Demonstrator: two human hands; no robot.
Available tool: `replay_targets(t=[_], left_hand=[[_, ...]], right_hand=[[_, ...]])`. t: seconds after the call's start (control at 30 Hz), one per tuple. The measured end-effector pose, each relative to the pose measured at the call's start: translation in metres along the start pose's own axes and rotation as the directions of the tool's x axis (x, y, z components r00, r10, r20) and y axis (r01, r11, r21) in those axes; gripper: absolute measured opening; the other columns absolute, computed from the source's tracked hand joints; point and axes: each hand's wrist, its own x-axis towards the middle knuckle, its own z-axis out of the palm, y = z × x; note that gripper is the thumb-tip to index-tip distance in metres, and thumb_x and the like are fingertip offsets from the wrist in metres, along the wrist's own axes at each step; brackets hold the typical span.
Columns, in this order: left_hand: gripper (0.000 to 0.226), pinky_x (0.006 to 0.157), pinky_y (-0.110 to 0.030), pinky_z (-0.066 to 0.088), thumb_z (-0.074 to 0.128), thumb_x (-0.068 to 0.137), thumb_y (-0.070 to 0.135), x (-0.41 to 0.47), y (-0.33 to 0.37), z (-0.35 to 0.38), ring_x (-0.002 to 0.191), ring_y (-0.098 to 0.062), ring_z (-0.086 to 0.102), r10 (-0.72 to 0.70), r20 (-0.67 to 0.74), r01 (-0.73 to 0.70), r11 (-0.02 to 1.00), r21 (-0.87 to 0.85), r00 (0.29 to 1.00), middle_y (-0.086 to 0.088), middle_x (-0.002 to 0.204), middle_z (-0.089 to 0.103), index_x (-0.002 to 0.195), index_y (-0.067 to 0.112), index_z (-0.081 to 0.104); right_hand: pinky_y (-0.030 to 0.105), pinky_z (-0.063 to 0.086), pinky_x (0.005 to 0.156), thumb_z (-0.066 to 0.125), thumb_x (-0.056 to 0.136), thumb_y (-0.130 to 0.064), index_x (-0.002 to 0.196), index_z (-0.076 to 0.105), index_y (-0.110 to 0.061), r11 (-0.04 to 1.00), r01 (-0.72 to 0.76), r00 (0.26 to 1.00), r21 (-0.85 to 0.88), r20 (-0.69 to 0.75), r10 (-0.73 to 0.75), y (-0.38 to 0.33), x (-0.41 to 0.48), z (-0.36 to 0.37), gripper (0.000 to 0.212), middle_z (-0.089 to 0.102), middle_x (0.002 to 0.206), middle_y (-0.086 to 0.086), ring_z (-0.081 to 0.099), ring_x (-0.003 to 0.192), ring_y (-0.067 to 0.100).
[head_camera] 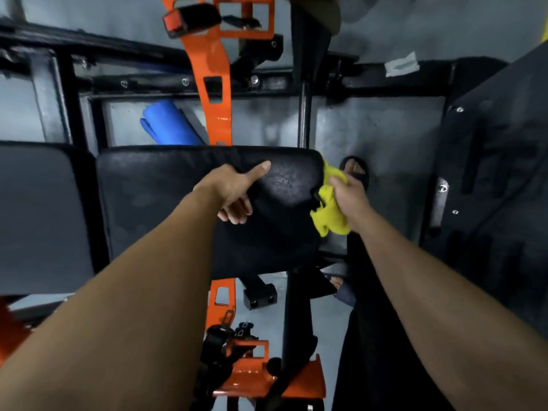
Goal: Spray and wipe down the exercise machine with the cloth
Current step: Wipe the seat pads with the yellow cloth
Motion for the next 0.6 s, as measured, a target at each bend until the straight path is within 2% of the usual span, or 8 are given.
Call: replay_targets(t=[0.03, 0.13, 0.2, 0.3, 0.4, 0.47, 0.53, 0.6], left_hand=[[0.102, 0.064, -0.034, 0.058, 0.037, 0.082, 0.093, 0.002, -0.002, 0.0, 0.054, -0.027, 0.072, 0.015, -0.003, -0.015, 1.0, 0.013, 1.0, -0.017, 0.067, 0.074, 0.077, -0.001, 0.076], [0.088, 0.06, -0.032, 0.057, 0.054, 0.081, 0.085, 0.007, -0.004, -0.001, 0.051, -0.024, 0.069, 0.038, -0.009, -0.037, 0.997, 0.073, 0.999, -0.015, 0.065, 0.074, 0.075, 0.0, 0.075], [0.081, 0.06, -0.032, 0.058, 0.059, 0.084, 0.079, 0.01, -0.005, 0.0, 0.053, -0.024, 0.07, 0.032, -0.012, -0.031, 0.996, 0.082, 0.999, -0.014, 0.066, 0.074, 0.076, 0.0, 0.076], [0.078, 0.064, -0.033, 0.06, 0.06, 0.087, 0.076, 0.011, -0.004, 0.001, 0.054, -0.023, 0.071, 0.019, -0.019, -0.017, 0.997, 0.081, 1.0, -0.013, 0.067, 0.075, 0.076, 0.001, 0.076], [0.076, 0.063, -0.032, 0.058, 0.059, 0.088, 0.075, 0.013, -0.003, 0.0, 0.051, -0.021, 0.07, 0.022, -0.015, -0.021, 0.996, 0.082, 1.0, -0.012, 0.067, 0.075, 0.074, 0.001, 0.075], [0.075, 0.062, -0.031, 0.057, 0.059, 0.089, 0.074, 0.013, -0.001, 0.0, 0.046, -0.02, 0.067, 0.023, -0.006, -0.022, 0.996, 0.088, 1.0, -0.013, 0.066, 0.074, 0.073, 0.002, 0.074], [0.074, 0.061, -0.03, 0.056, 0.059, 0.089, 0.073, 0.012, -0.001, 0.0, 0.046, -0.02, 0.065, 0.021, -0.011, -0.02, 0.996, 0.091, 1.0, -0.014, 0.067, 0.075, 0.073, 0.002, 0.073], [0.073, 0.061, -0.031, 0.057, 0.06, 0.088, 0.073, 0.011, -0.001, 0.0, 0.049, -0.02, 0.067, 0.026, -0.027, -0.023, 0.996, 0.092, 0.999, -0.013, 0.067, 0.075, 0.074, 0.002, 0.074]], right_hand=[[0.028, 0.052, 0.08, 0.061, 0.093, -0.023, 0.098, 0.073, -0.023, 1.0, -0.004, 1.0, -0.007, -0.008, 0.004, -0.002, -0.022, 0.003, 0.014, 0.069, 0.084, -0.001, 0.065, 0.079, 0.016], [0.03, 0.047, 0.08, 0.059, 0.095, -0.026, 0.11, 0.072, -0.023, 0.994, -0.039, 0.998, -0.1, 0.041, 0.043, 0.017, -0.042, -0.003, 0.02, 0.068, 0.092, 0.002, 0.063, 0.086, 0.021], [0.032, 0.047, 0.077, 0.059, 0.096, -0.023, 0.096, 0.072, -0.022, 0.989, -0.08, 0.992, -0.127, 0.084, 0.091, 0.022, -0.046, -0.009, 0.013, 0.067, 0.083, 0.001, 0.062, 0.081, 0.022], [0.032, 0.049, 0.074, 0.061, 0.095, -0.017, 0.083, 0.07, -0.021, 0.985, -0.117, 0.983, -0.125, 0.125, 0.133, 0.025, -0.048, -0.014, 0.016, 0.065, 0.073, 0.0, 0.062, 0.074, 0.021], [0.031, 0.05, 0.074, 0.061, 0.093, -0.016, 0.08, 0.071, -0.024, 0.996, -0.025, 0.999, -0.087, 0.045, 0.029, 0.0, -0.023, -0.007, 0.017, 0.065, 0.074, -0.002, 0.061, 0.071, 0.017], [0.026, 0.047, 0.077, 0.062, 0.092, -0.019, 0.082, 0.072, -0.029, 0.99, 0.094, 0.995, -0.109, 0.019, -0.093, -0.034, -0.004, -0.003, 0.017, 0.067, 0.082, -0.007, 0.062, 0.085, 0.017], [0.022, 0.047, 0.08, 0.063, 0.091, -0.023, 0.091, 0.076, -0.035, 0.98, 0.157, 0.986, -0.125, 0.072, -0.149, -0.061, 0.015, -0.004, 0.018, 0.071, 0.094, -0.009, 0.065, 0.094, 0.015], [0.02, 0.048, 0.075, 0.063, 0.09, -0.024, 0.099, 0.077, -0.038, 0.968, 0.177, 0.977, -0.181, 0.154, -0.15, -0.083, 0.025, -0.007, 0.022, 0.073, 0.097, -0.012, 0.066, 0.087, 0.009]])
